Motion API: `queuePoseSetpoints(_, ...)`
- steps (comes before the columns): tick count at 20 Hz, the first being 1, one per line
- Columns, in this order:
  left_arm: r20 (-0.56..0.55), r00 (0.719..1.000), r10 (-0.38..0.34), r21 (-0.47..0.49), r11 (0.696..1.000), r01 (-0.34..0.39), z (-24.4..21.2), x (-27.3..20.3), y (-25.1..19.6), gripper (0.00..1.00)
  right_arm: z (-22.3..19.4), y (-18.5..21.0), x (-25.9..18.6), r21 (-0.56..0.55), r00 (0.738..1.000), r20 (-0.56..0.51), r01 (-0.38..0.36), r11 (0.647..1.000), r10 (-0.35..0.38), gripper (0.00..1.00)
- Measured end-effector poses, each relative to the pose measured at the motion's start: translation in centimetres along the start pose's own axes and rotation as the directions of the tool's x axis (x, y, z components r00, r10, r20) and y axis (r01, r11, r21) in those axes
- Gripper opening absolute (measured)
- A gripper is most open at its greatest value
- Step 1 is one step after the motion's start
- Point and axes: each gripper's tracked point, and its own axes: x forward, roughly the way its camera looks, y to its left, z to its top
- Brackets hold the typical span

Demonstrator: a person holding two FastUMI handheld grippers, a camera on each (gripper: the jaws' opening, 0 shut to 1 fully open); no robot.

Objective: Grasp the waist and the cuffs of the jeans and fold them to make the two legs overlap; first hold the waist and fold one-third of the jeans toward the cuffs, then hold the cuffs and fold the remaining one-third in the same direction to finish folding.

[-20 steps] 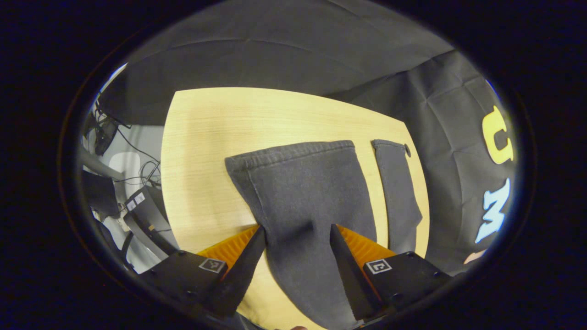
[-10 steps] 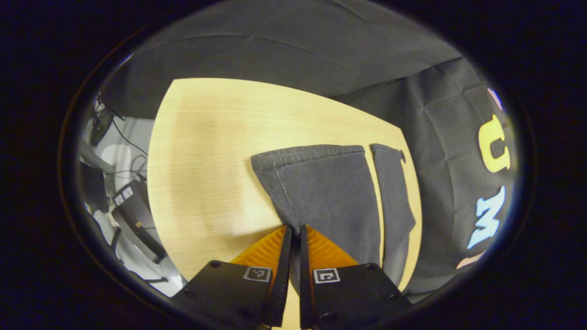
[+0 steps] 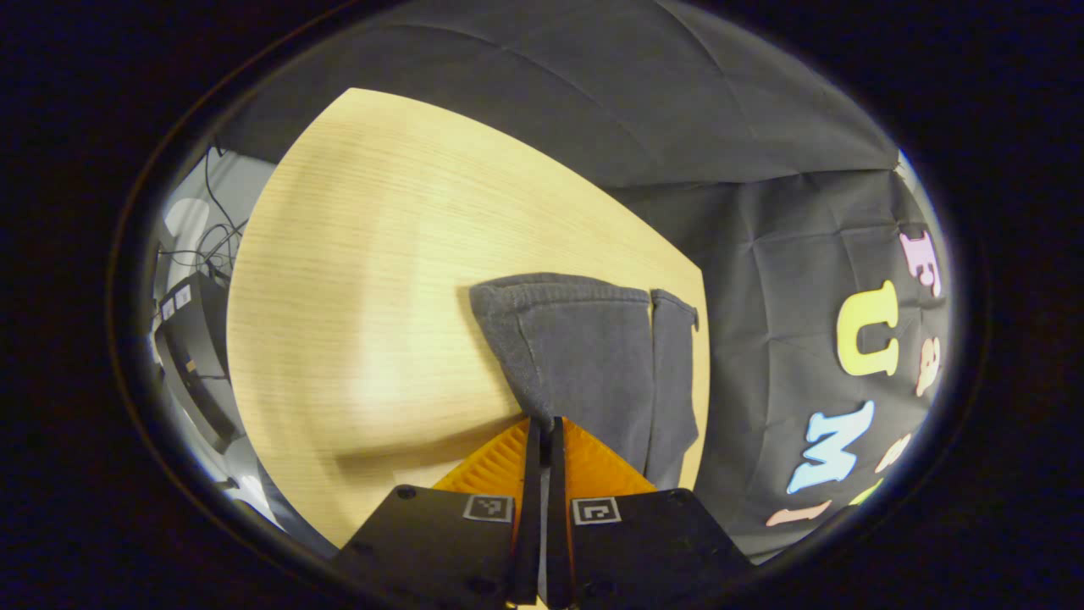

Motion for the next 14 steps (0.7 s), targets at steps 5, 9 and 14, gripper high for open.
queuePoseSetpoints(5, -0.027, 0.99, -0.139, -0.085, 0.987, 0.136, 0.1, -1.1, -4.9, 0.12, 1.3, 5.3, -3.5, -0.02, 0.983, -0.005, -0.182, 0.983, 0.182, 0.06)
queuePoseSetpoints(9, -0.053, 0.976, -0.212, -0.07, 0.976, 0.208, 0.0, -1.0, -9.0, 0.12, 2.7, 10.2, -3.1, -0.103, 0.962, -0.023, -0.273, 0.956, 0.272, 0.0)
queuePoseSetpoints(14, -0.091, 0.96, -0.265, -0.004, 0.964, 0.266, -0.9, 2.1, -15.8, 0.11, 4.3, 17.0, -0.4, -0.245, 0.943, -0.057, -0.332, 0.911, 0.328, 0.0)
